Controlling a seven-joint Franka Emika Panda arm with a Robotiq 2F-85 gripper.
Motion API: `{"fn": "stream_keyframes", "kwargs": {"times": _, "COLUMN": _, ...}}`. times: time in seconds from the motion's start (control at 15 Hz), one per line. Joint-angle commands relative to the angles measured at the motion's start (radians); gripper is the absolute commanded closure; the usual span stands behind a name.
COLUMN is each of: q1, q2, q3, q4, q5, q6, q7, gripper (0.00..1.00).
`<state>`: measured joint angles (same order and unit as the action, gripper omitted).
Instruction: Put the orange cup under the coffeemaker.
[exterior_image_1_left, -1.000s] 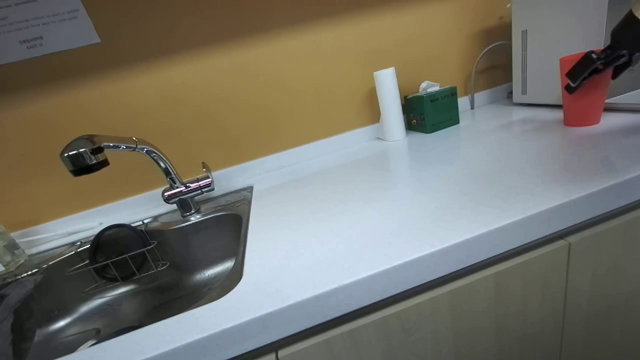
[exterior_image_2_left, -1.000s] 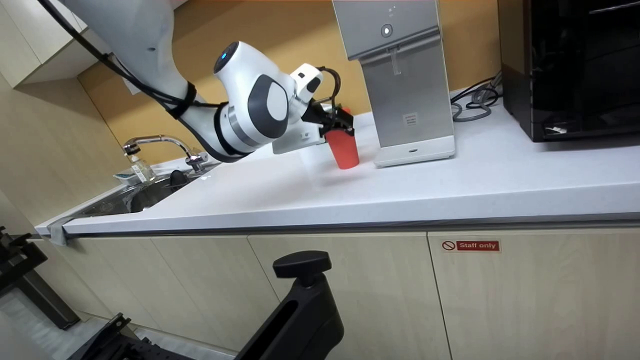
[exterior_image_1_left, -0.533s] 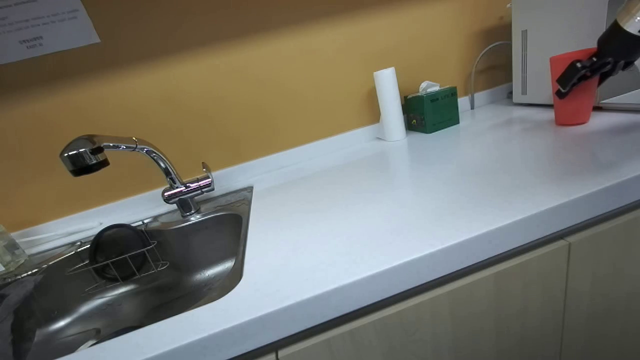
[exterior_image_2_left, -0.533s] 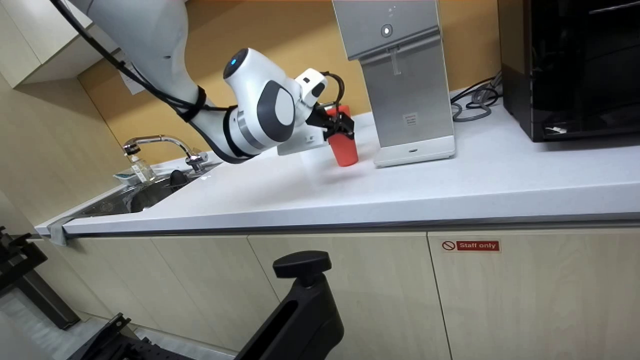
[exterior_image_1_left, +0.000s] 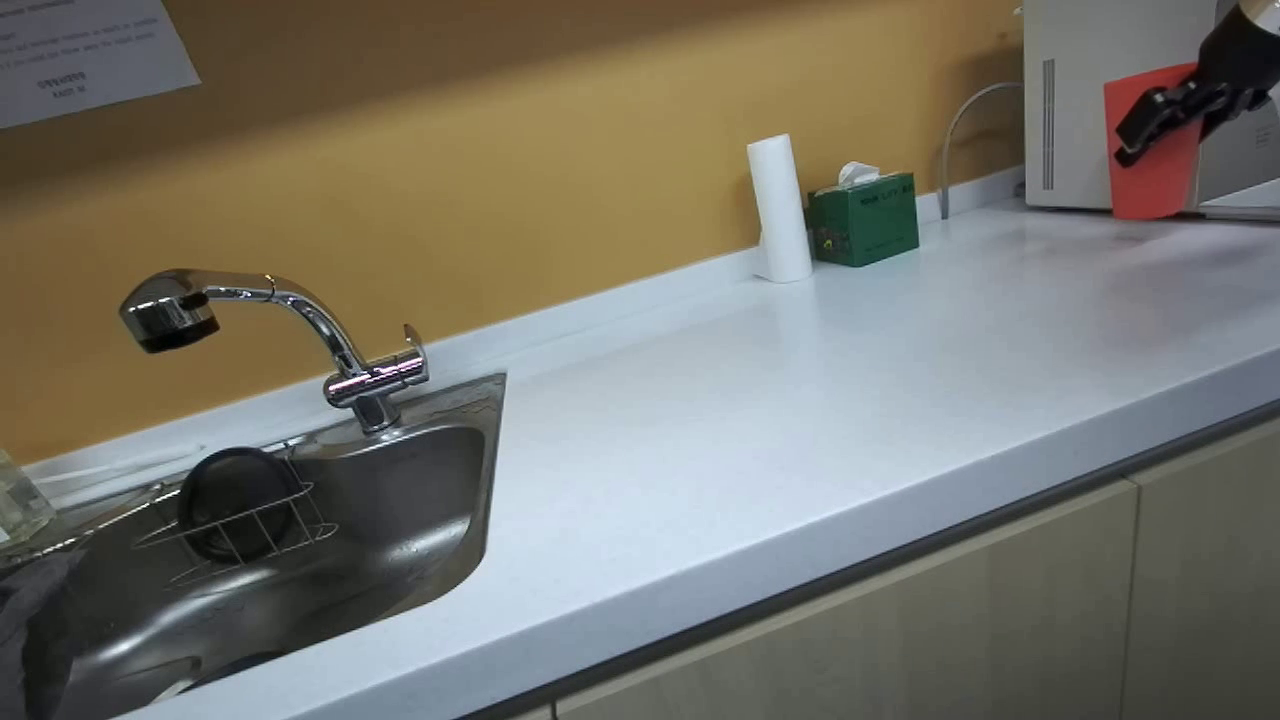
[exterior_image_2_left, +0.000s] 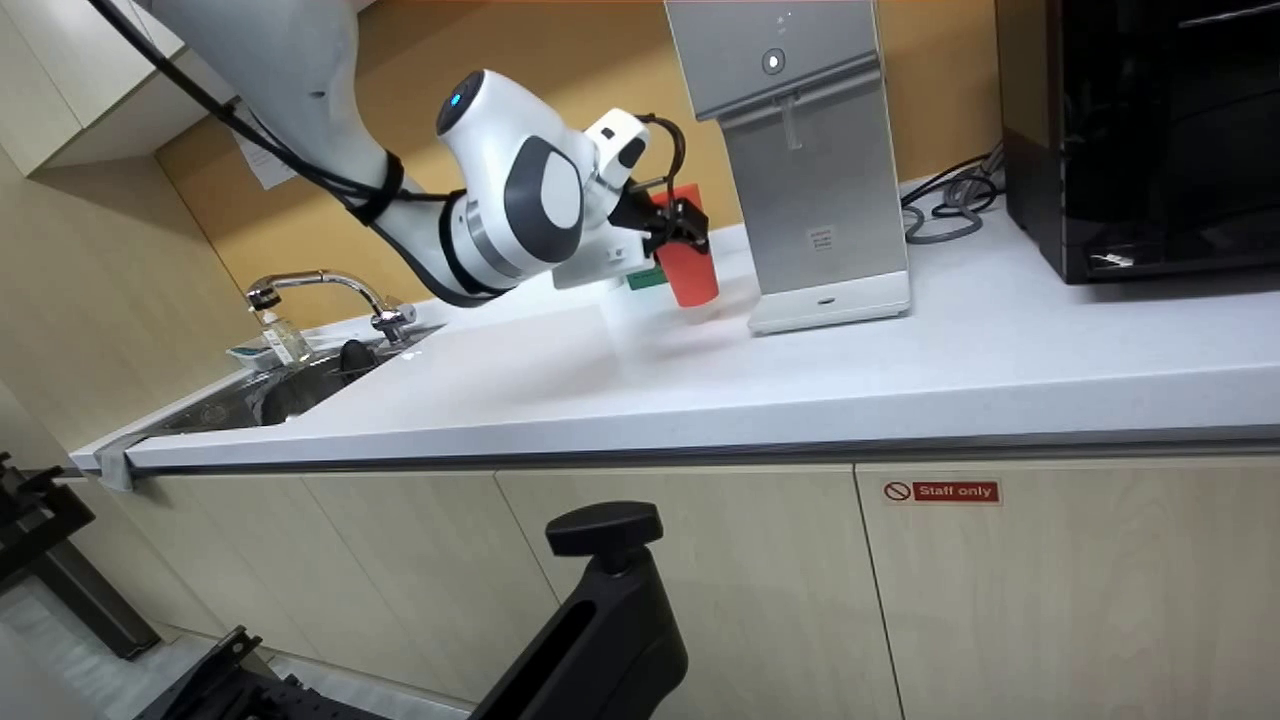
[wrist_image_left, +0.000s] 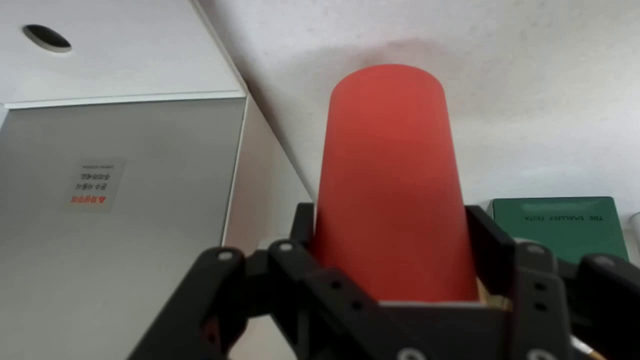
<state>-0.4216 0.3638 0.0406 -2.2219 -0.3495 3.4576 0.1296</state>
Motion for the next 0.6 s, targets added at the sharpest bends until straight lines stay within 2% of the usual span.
{"fn": "stream_keyframes", "kwargs": {"times": 0.0, "q1": 0.052, "q2": -0.102, "q3": -0.076, "q4": -0.119, "q5": 0.043, "q6": -0.003, "q7": -0.024, "gripper": 0.51}}
{"fn": "stream_keyframes", "kwargs": {"times": 0.27, "q1": 0.096, "q2": -0.188, "q3": -0.165, "q4": -0.202, "q5": 0.152, "q6": -0.007, "q7": -0.132, "gripper": 0.51}}
{"fn": "stream_keyframes", "kwargs": {"times": 0.33, "q1": 0.132, "q2": -0.203, "q3": -0.215, "q4": -0.214, "q5": 0.183, "q6": -0.006, "q7": -0.164, "gripper": 0.51}}
{"fn": "stream_keyframes", "kwargs": {"times": 0.53, "q1": 0.166, "q2": -0.218, "q3": -0.283, "q4": -0.230, "q5": 0.257, "q6": -0.008, "q7": -0.237, "gripper": 0.51}}
